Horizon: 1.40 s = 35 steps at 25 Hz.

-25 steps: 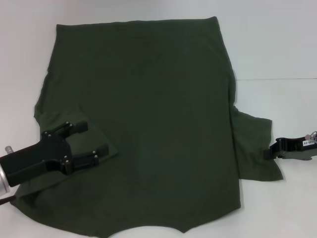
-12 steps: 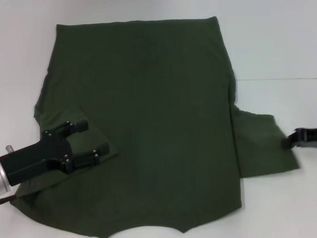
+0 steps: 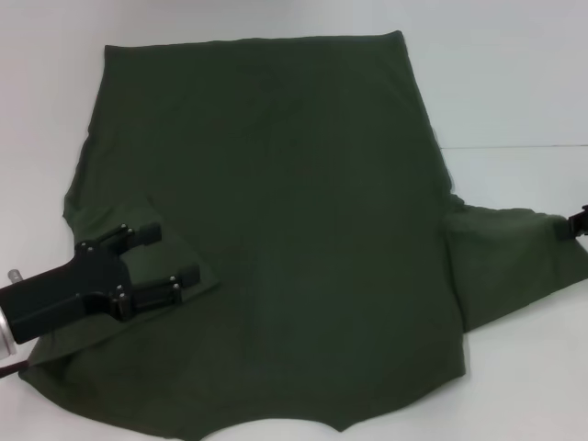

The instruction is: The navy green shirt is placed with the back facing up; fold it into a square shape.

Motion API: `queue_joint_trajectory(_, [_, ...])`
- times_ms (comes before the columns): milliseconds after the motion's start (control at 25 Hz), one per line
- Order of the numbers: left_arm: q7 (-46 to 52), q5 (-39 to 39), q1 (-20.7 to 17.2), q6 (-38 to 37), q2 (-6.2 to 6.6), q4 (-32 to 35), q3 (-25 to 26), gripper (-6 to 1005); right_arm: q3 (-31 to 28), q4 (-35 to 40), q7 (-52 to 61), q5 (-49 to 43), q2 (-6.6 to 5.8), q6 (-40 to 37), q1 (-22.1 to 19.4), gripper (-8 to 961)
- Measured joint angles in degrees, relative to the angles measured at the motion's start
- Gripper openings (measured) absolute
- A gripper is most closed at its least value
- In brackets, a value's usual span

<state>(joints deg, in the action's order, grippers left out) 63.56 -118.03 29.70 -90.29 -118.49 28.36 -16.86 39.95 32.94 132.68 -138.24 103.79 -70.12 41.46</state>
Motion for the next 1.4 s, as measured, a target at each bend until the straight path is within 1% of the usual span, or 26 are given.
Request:
queue_joint_trajectory(280, [0.1, 0.0, -0.1, -0.2, 0.02, 0.1, 0.1, 945, -0.4, 1.4, -1.8, -0.1, -0.23, 1.2, 0.3, 5])
queue_joint_trajectory(760, [1.0, 0.5, 0.2, 0.0, 0.21, 0.1, 0.1, 944, -0.4, 4.0, -3.5, -0.2, -0.18, 3.2, 1.7, 4])
queue_joint_trajectory(1000, [1.9, 0.5, 0.3, 0.0, 0.29, 0.2, 0.1, 944, 0.1, 3.6, -5.0, -0.2, 0.99, 2.1, 4.7, 4])
queue_joint_trajectory(1200, [2.2, 0.5, 0.3, -0.1, 0.28, 0.3, 0.1, 944, 1.0, 3.1, -5.2, -0.2, 2.59, 1.4, 8.0, 4])
queue_joint_trajectory(1400, [2.4, 0.6, 0.2, -0.2, 0.28, 0.6, 0.1, 944, 3.3, 0.6, -4.8, -0.3, 4.16, 1.5, 11.5, 4])
